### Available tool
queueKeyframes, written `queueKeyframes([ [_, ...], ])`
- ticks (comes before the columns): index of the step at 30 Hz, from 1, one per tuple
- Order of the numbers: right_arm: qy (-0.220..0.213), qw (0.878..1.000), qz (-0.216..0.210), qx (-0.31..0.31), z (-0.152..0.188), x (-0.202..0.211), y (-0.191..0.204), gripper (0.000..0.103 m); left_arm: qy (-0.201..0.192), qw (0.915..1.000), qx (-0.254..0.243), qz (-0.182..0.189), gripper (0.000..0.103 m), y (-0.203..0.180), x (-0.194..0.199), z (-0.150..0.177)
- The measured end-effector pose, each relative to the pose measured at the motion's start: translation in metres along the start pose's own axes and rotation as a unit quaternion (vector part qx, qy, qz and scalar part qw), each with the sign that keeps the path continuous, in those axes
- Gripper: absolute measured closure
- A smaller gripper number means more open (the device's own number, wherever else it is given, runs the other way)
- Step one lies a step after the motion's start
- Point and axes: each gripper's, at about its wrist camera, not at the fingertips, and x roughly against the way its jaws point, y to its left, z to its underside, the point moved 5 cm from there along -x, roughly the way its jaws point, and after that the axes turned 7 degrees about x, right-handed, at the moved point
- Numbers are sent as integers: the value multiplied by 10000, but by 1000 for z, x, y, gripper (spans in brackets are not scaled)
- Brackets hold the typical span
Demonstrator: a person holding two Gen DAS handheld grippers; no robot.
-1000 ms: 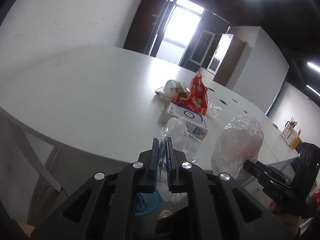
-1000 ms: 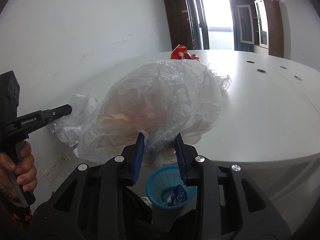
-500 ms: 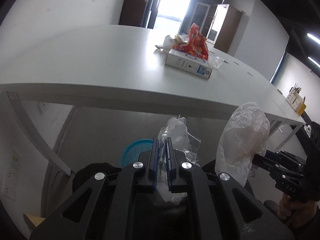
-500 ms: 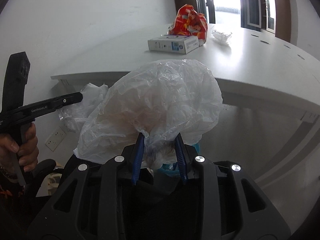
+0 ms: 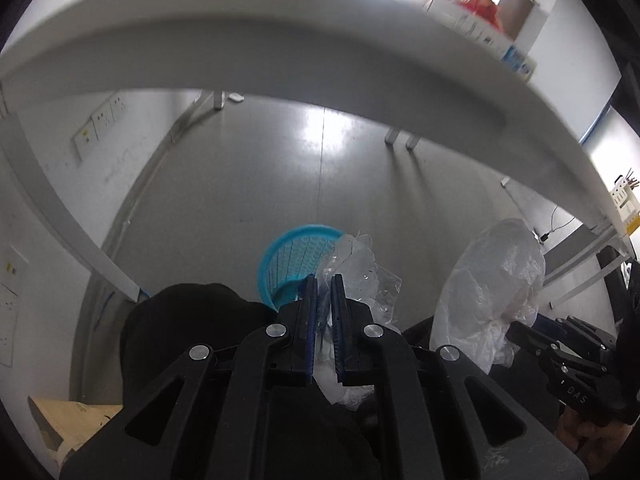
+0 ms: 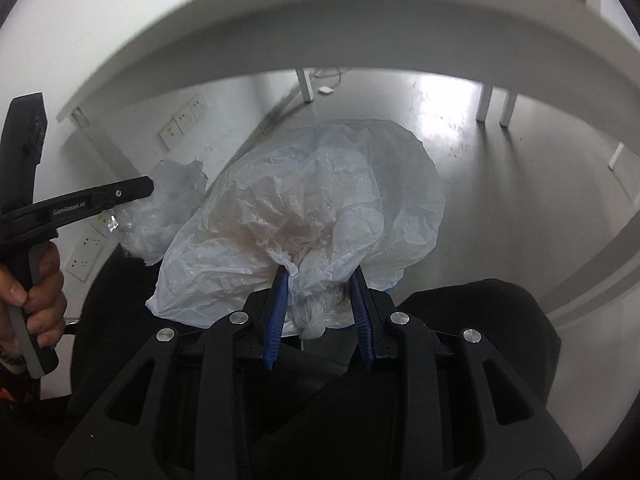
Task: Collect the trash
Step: 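Carry both plastic bags down over the blue wastebasket with both tools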
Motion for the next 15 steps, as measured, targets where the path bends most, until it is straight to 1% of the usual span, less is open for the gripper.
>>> queueKeyframes([
  [2, 86, 10000, 29, 11, -3, -13, -3, 74, 84, 9999, 1, -90, 97, 4, -15, -2],
  [4, 195, 9998, 57, 15, -4, -28, -7, 74, 212, 9997, 91, -81, 97, 8, -27, -6],
  [7, 381, 9992, 4, -104, -6, -50, -14, 74, 244, 9994, 86, -220, 97, 10, -43, -14],
  [11, 645, 9976, 28, -246, -2, -74, -25, 74, 375, 9987, 224, -258, 97, 15, -68, -25],
  [15, 817, 9960, 10, -371, -9, -93, -33, 74, 609, 9970, 371, -307, 97, 21, -95, -28],
])
